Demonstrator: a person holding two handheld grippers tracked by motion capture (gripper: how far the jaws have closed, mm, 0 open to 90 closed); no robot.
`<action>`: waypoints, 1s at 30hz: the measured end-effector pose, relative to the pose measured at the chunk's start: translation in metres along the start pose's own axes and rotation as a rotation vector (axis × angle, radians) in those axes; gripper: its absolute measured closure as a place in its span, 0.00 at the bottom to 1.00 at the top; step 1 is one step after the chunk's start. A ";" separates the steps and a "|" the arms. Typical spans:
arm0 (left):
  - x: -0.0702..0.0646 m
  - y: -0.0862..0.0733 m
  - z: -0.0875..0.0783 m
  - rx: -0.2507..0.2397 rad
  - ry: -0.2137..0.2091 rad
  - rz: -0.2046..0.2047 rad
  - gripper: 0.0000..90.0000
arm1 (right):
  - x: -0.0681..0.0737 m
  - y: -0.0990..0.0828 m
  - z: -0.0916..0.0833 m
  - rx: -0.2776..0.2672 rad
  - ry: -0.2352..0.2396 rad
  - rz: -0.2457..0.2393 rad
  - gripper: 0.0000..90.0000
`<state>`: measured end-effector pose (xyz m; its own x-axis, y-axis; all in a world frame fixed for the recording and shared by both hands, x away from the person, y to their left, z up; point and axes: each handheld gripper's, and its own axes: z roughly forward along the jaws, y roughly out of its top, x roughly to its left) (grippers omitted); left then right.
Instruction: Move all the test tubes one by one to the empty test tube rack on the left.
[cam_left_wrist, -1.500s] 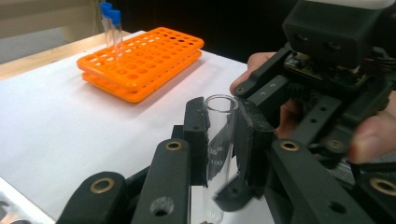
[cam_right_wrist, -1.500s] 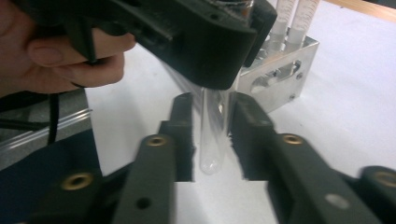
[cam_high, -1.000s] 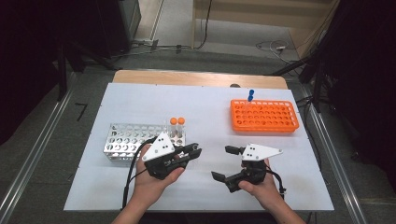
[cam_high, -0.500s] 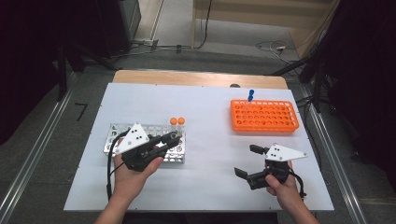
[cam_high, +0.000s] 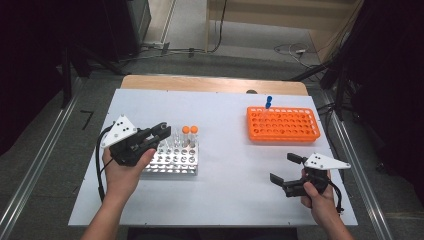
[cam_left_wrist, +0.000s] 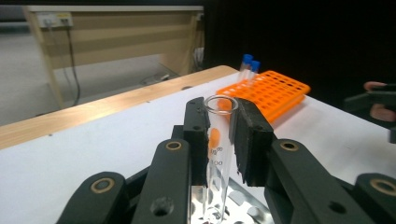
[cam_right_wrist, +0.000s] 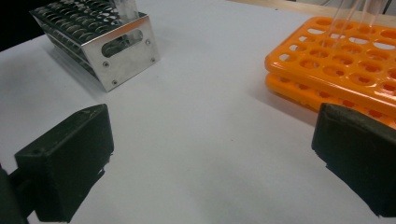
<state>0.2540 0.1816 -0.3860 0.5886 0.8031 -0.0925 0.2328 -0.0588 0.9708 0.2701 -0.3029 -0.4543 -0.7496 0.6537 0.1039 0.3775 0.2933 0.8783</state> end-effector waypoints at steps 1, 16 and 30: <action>0.002 0.000 0.001 0.002 0.007 -0.002 0.85 | -0.001 0.000 0.000 0.001 -0.003 0.003 0.00; 0.024 -0.018 0.041 0.037 0.171 -0.056 0.85 | -0.005 -0.001 -0.002 -0.009 0.000 0.002 0.00; 0.024 -0.035 0.056 0.130 0.193 -0.051 0.85 | -0.007 -0.002 -0.003 -0.016 0.000 0.007 0.00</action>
<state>0.3037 0.1698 -0.4350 0.4176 0.9047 -0.0849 0.3637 -0.0808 0.9280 0.2728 -0.3097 -0.4554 -0.7469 0.6558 0.1096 0.3740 0.2781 0.8848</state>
